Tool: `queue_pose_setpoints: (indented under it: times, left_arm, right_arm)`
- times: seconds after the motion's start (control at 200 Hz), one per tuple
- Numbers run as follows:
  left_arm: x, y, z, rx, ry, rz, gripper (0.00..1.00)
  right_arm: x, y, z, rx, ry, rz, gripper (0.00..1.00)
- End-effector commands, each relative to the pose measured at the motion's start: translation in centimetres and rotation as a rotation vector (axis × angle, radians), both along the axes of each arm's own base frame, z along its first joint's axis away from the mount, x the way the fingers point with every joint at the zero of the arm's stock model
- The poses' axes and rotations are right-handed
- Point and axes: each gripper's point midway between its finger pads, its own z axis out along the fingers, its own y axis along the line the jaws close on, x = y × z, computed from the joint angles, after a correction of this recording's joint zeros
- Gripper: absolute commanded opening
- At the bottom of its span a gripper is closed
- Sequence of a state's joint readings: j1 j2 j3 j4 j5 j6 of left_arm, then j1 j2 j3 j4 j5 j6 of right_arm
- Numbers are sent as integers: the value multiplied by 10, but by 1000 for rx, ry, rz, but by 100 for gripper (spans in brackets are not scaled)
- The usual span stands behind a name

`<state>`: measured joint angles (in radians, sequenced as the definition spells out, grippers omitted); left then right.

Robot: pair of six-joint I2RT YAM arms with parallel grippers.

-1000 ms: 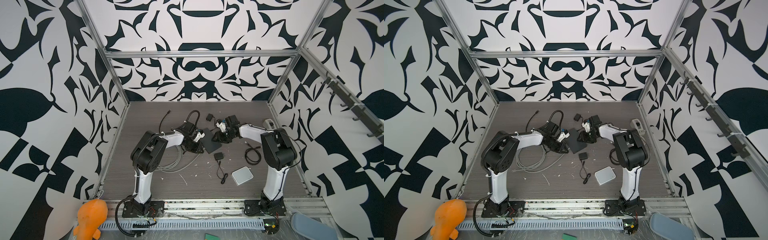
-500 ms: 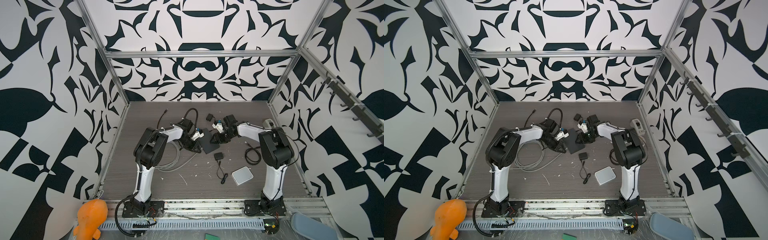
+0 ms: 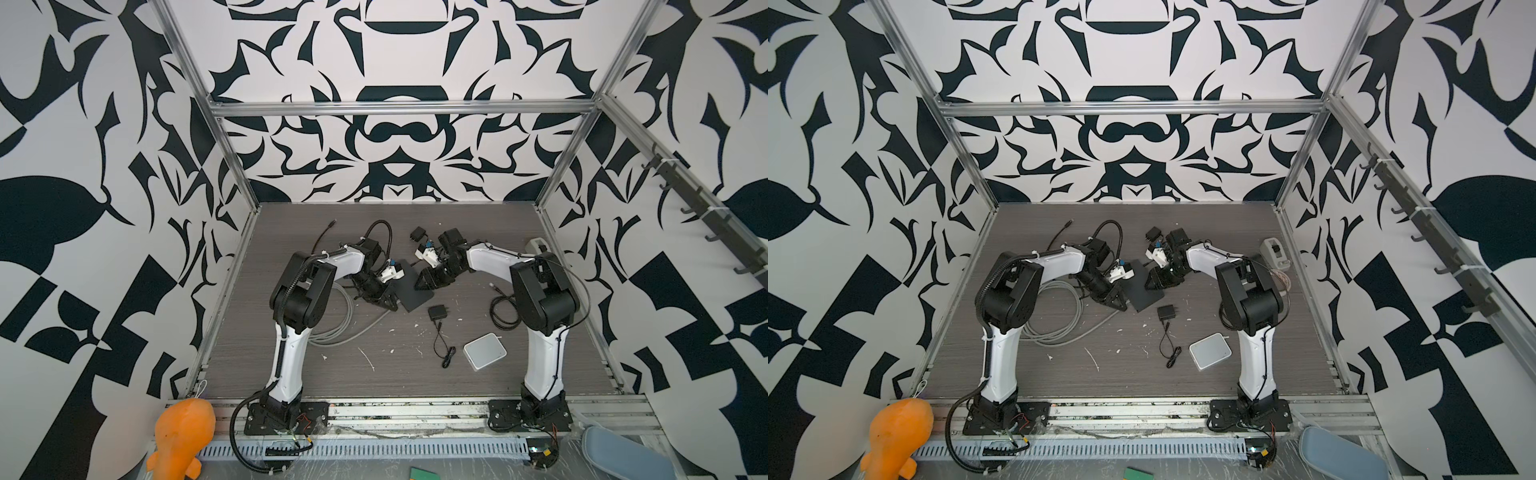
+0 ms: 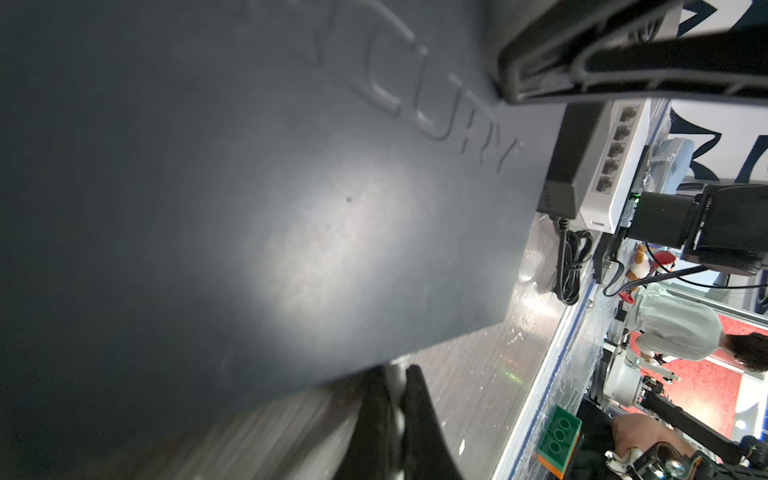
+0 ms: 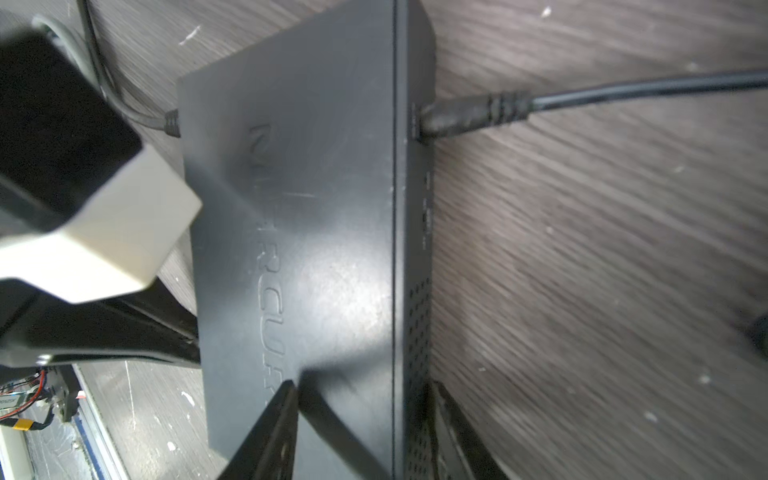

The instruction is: Insert the plug into the switch port

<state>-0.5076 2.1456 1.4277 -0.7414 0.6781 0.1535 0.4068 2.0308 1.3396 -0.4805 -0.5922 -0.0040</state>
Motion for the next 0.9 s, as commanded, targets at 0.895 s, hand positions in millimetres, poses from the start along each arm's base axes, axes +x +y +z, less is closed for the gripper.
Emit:
queue_pose_setpoints:
  times: [0.895]
  left_arm:
    - [114,-55,27,-196,-499,72,0]
  right_arm:
    - [-149,97,40,286,451,302,44]
